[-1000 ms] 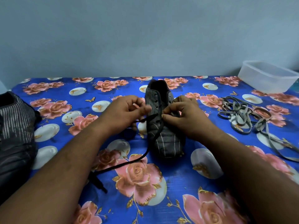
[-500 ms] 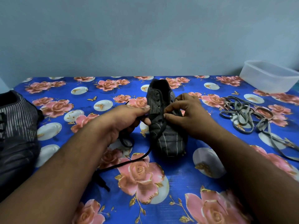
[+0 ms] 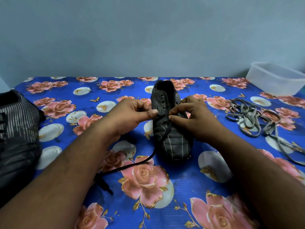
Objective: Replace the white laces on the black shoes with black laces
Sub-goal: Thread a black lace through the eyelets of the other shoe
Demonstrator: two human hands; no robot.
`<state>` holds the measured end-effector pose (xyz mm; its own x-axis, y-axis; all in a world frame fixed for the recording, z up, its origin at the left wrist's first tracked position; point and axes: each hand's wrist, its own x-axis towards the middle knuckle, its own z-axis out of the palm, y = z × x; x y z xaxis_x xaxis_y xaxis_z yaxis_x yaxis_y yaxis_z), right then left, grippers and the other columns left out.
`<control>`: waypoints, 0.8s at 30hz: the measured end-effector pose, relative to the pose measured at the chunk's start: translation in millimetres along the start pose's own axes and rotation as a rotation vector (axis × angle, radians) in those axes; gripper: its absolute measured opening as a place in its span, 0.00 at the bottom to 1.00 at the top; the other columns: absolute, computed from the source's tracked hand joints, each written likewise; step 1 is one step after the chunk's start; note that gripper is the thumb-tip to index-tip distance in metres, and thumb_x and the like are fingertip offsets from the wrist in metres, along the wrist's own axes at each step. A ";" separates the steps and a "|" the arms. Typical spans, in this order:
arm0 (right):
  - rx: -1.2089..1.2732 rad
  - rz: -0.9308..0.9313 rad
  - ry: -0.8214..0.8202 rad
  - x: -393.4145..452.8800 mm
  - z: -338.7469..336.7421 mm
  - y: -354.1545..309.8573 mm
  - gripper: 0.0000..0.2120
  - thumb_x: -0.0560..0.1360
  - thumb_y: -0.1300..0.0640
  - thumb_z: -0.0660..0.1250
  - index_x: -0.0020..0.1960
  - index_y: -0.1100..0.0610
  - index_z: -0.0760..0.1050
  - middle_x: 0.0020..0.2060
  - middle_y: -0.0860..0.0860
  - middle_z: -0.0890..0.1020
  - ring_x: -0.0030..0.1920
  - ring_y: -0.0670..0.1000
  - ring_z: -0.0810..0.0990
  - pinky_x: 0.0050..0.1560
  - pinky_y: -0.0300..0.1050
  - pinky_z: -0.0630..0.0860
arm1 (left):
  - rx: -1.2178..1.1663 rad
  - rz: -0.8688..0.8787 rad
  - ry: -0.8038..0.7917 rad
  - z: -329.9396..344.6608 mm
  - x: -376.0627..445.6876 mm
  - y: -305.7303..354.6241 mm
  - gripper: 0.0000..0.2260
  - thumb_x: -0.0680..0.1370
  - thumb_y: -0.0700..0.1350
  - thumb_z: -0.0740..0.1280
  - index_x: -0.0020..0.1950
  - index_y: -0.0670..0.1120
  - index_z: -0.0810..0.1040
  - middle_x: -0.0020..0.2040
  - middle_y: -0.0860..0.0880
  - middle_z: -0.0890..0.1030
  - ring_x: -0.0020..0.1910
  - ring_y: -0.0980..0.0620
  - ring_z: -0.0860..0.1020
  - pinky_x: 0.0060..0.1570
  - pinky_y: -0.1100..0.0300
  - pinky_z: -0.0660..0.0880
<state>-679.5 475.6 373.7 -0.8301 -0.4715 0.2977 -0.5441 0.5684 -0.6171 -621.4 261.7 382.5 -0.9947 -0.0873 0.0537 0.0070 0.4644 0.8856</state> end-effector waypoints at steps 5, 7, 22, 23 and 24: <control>0.014 0.010 -0.023 0.2 1.7 0.6 0.08 0.76 0.47 0.72 0.41 0.35 0.76 0.48 0.45 0.74 0.60 0.51 0.67 0.65 0.56 0.67 | 0.554 0.298 0.154 -1.4 7.7 -5.8 0.09 0.77 0.58 0.71 0.39 0.59 0.77 0.43 0.55 0.78 0.45 0.56 0.76 0.54 0.51 0.65; 0.014 0.016 -0.024 0.5 2.5 1.0 0.07 0.76 0.46 0.71 0.41 0.37 0.77 0.48 0.46 0.74 0.61 0.52 0.67 0.65 0.57 0.67 | 0.419 0.290 0.079 1.3 9.3 -9.3 0.09 0.78 0.58 0.70 0.42 0.56 0.78 0.42 0.53 0.79 0.43 0.53 0.78 0.52 0.49 0.72; -0.170 -0.059 0.004 -0.5 -1.2 4.4 0.02 0.76 0.42 0.70 0.45 0.37 0.77 0.49 0.46 0.73 0.59 0.50 0.65 0.64 0.56 0.64 | 0.052 0.158 0.010 3.1 9.8 -12.9 0.08 0.77 0.45 0.74 0.42 0.42 0.82 0.37 0.53 0.81 0.37 0.59 0.75 0.49 0.54 0.74; -0.197 -0.070 0.001 -0.7 -2.2 4.1 0.02 0.76 0.42 0.69 0.47 0.39 0.79 0.50 0.47 0.73 0.59 0.50 0.65 0.63 0.55 0.63 | 0.068 0.154 0.012 3.4 10.1 -13.3 0.09 0.77 0.46 0.74 0.43 0.41 0.82 0.36 0.56 0.81 0.37 0.61 0.75 0.51 0.55 0.73; -0.220 -0.076 -0.003 -0.9 -2.8 3.9 0.04 0.77 0.42 0.69 0.48 0.40 0.80 0.51 0.47 0.73 0.59 0.50 0.65 0.63 0.54 0.63 | 0.076 0.149 0.012 3.7 9.8 -13.0 0.09 0.77 0.46 0.74 0.44 0.40 0.82 0.37 0.56 0.81 0.37 0.61 0.74 0.51 0.56 0.72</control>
<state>-681.3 480.2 373.1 -0.7858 -0.5203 0.3345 -0.6185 0.6643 -0.4196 -631.6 258.1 369.8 -0.9820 -0.0233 0.1877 0.1459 0.5380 0.8302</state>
